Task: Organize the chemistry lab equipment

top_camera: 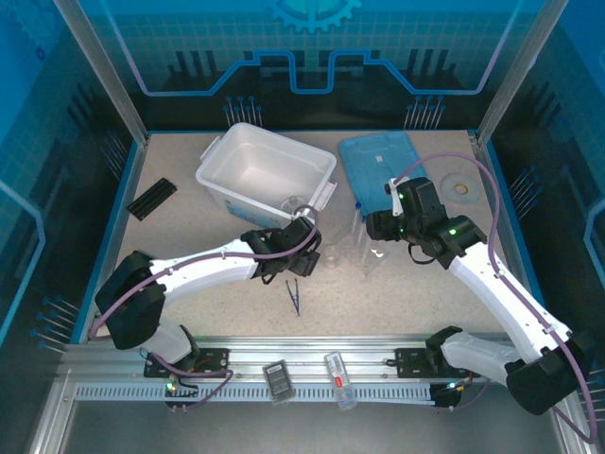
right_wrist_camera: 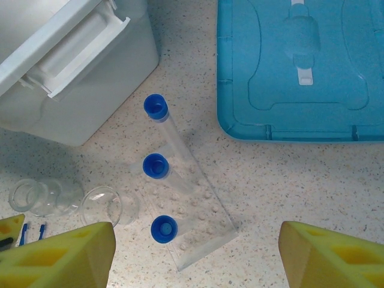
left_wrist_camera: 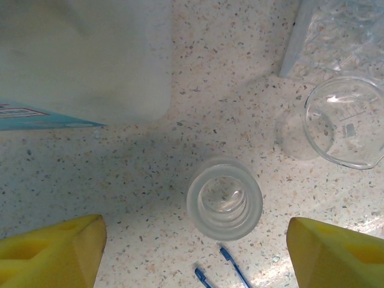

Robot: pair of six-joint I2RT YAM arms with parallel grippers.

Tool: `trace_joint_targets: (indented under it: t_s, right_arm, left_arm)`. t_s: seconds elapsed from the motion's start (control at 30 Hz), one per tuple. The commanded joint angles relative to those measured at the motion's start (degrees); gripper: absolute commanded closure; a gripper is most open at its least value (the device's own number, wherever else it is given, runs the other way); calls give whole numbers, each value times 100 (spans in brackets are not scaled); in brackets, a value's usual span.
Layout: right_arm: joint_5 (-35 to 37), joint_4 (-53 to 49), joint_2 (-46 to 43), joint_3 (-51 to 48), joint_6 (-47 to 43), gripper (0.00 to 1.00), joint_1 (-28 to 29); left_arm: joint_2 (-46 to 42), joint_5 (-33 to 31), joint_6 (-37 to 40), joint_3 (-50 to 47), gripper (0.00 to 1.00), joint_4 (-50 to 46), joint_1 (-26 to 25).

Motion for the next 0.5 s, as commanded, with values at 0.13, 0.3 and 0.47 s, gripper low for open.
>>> trace_joint_targets:
  t_s: [0.13,0.3,0.47]
  right_arm:
    - [99,-82,-154,-7,8,27,61]
    - [116,-91,-182,-36,19,27,65]
    - [116,-82,-181,-41,32,27,64]
  left_arm:
    - [292,324,-171,145,21,250,86]
    - [380,404,-172,153,27,296,135]
    - [443,437,-163,162,42,307,161]
